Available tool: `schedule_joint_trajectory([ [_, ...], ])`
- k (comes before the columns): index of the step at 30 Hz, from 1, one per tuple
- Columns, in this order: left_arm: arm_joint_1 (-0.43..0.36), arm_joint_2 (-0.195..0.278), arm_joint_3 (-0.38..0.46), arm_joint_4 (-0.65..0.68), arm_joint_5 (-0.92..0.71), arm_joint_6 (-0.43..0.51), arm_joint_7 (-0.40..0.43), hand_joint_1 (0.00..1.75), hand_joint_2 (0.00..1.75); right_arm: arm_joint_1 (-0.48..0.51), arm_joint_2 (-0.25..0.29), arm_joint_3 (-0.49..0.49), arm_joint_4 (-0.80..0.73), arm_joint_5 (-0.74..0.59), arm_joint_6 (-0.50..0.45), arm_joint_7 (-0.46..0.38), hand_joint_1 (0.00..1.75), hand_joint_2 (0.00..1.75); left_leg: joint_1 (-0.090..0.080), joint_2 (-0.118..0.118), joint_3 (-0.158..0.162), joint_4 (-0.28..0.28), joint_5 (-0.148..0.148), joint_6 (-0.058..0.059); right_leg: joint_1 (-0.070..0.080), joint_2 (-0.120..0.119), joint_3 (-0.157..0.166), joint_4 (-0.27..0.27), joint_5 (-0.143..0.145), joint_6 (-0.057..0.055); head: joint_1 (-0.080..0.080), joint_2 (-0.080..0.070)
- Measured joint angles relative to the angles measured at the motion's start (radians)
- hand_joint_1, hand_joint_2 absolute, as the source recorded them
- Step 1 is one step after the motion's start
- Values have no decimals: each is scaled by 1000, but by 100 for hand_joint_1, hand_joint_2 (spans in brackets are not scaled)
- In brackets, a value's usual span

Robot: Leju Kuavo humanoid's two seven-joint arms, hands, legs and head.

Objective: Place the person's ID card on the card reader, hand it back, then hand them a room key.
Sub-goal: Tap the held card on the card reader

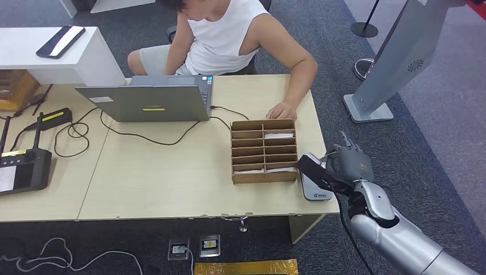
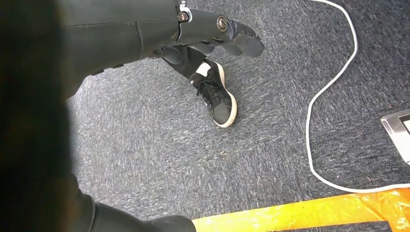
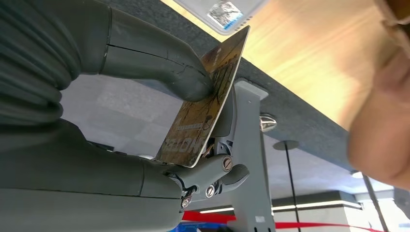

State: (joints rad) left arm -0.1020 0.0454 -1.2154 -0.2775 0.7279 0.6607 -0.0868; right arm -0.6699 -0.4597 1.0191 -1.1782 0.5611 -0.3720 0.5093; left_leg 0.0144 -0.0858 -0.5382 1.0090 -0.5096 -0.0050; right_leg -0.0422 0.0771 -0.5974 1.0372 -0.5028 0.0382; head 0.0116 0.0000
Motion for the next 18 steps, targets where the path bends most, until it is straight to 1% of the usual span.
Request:
schedule_joint_trajectory([
  [12, 0, 0, 0, -2, 0, -1, -3, 0, 175, 41, 2, -9, 52, -16, -1, 9, 175, 175, 0, 1, 0, 0, 0, 0, 0, 1, 0, 0, 0, 0, 0, 0],
  [18, 0, 0, 0, -3, 0, -1, -3, 0, 175, 51, 16, -8, 82, -17, 18, -14, 175, 175, 0, 1, 0, 0, 0, 0, 0, 1, 0, 0, 0, 0, 0, 0],
])
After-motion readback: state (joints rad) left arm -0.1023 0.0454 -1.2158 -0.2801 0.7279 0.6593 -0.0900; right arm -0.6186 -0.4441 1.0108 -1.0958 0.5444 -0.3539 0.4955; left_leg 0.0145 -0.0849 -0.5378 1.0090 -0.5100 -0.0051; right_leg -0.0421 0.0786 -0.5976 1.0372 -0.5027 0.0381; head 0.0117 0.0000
